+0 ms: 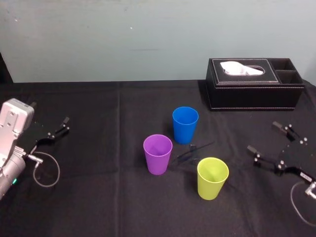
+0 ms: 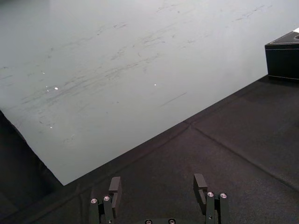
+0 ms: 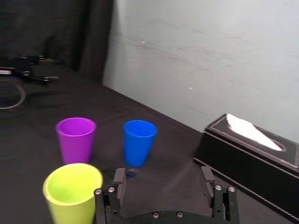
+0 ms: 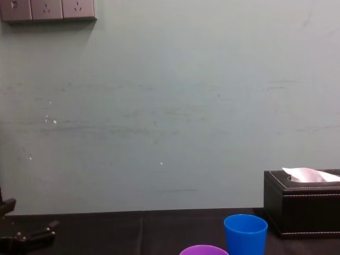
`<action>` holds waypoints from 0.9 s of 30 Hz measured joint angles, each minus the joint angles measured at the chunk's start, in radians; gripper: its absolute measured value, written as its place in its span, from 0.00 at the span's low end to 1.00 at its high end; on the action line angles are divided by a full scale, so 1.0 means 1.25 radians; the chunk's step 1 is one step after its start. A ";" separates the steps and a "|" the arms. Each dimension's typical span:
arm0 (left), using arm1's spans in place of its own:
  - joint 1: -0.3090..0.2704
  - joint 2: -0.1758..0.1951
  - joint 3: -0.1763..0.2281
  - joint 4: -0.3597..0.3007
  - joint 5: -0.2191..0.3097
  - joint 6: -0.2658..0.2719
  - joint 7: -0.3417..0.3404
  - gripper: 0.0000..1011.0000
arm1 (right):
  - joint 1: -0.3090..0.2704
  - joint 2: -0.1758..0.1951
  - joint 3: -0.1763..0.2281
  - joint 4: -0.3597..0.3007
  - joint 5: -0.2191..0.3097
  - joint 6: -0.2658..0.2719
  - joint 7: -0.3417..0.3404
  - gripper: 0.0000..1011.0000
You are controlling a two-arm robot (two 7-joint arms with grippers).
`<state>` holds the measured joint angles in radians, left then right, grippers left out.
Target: Stack the three plastic cups sequentially using one hand.
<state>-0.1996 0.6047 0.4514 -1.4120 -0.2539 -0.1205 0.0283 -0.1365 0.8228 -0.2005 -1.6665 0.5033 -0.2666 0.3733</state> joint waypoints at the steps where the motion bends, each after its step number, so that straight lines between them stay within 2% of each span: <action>1: 0.000 0.000 0.000 0.000 0.000 0.000 0.000 1.00 | -0.009 0.003 0.003 -0.004 0.004 -0.003 0.012 0.99; 11: 0.000 0.000 0.000 0.000 0.000 0.000 0.000 1.00 | -0.047 0.009 0.010 -0.014 0.011 -0.006 0.060 0.99; 27: 0.000 0.000 0.000 0.000 0.000 0.000 0.000 1.00 | -0.073 -0.016 0.002 -0.019 -0.010 0.014 0.110 0.99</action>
<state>-0.1995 0.6047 0.4514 -1.4120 -0.2539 -0.1205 0.0283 -0.2280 0.8030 -0.1979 -1.6899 0.4906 -0.2494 0.5113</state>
